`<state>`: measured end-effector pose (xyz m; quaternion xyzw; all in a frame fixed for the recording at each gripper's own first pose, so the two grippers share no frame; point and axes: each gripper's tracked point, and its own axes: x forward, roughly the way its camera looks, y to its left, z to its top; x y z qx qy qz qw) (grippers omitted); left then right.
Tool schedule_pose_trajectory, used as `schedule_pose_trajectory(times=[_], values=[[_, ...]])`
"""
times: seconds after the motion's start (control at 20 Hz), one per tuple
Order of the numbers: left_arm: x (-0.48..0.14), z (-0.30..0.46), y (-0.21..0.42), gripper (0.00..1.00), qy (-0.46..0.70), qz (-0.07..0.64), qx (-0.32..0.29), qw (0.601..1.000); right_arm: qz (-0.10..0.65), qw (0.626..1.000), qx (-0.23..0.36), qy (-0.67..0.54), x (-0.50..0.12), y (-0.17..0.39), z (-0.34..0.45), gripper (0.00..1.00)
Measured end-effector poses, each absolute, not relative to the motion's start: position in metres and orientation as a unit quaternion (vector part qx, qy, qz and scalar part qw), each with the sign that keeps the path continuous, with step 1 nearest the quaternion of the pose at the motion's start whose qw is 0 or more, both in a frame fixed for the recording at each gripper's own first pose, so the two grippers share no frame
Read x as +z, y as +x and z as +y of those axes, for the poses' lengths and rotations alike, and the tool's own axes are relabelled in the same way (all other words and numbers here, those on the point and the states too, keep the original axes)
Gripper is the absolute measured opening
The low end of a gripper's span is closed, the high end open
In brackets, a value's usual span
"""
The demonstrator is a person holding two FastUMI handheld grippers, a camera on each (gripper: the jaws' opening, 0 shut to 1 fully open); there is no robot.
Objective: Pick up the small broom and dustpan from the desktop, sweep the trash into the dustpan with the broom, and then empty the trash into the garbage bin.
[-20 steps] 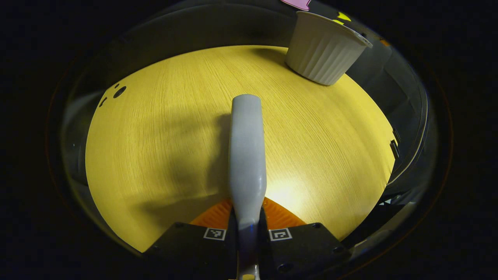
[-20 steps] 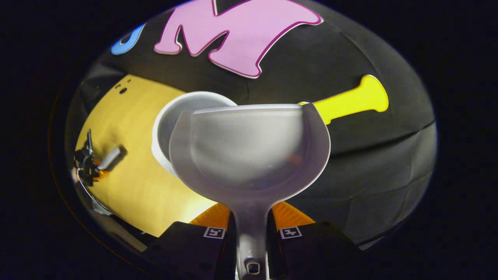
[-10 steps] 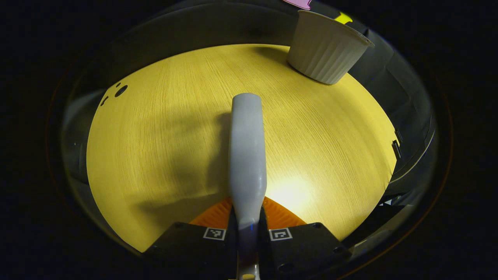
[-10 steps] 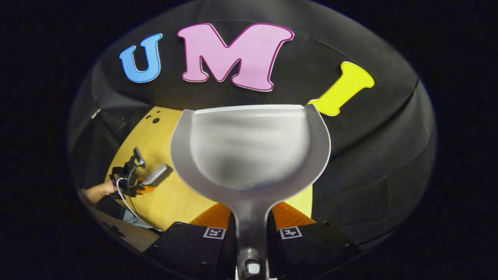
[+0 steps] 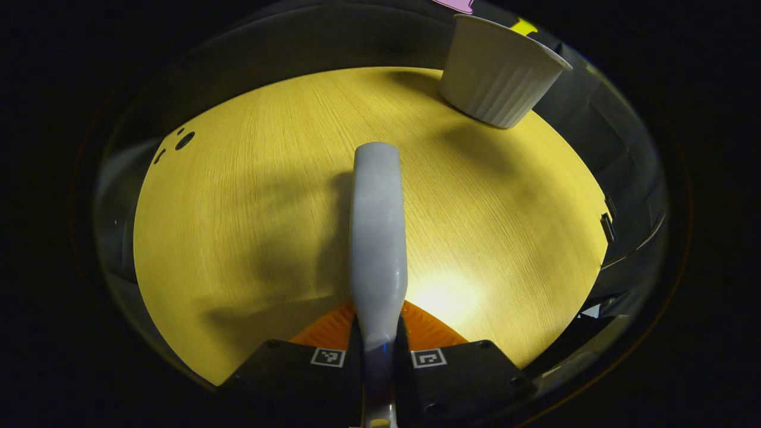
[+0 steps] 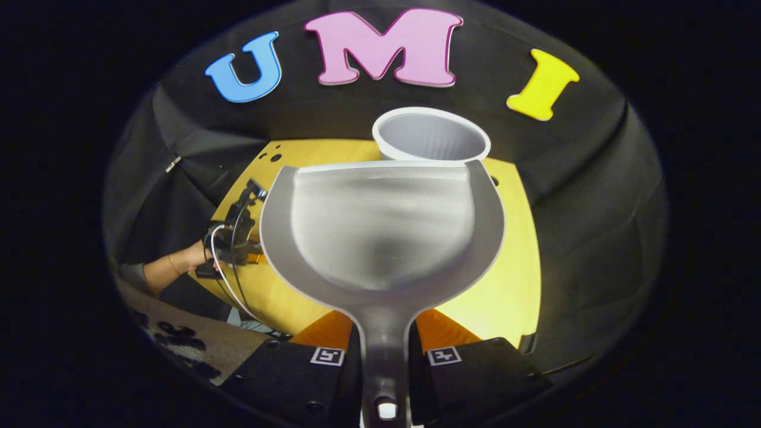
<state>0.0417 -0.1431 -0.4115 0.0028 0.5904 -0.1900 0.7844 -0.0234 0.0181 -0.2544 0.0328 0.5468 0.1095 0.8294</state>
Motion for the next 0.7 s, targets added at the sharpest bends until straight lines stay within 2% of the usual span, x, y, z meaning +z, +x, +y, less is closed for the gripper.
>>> schedule_pose_trajectory(times=[0.45,0.7], values=[[-0.414,-0.142,0.042,0.26,0.016,0.598,-0.174,0.782,0.590,0.796,0.135,0.016,-0.384,-0.051,0.058,0.36],[-0.415,-0.142,0.042,0.26,0.023,0.602,-0.168,0.780,0.590,0.794,0.144,-0.002,-0.444,-0.048,0.075,0.36]])
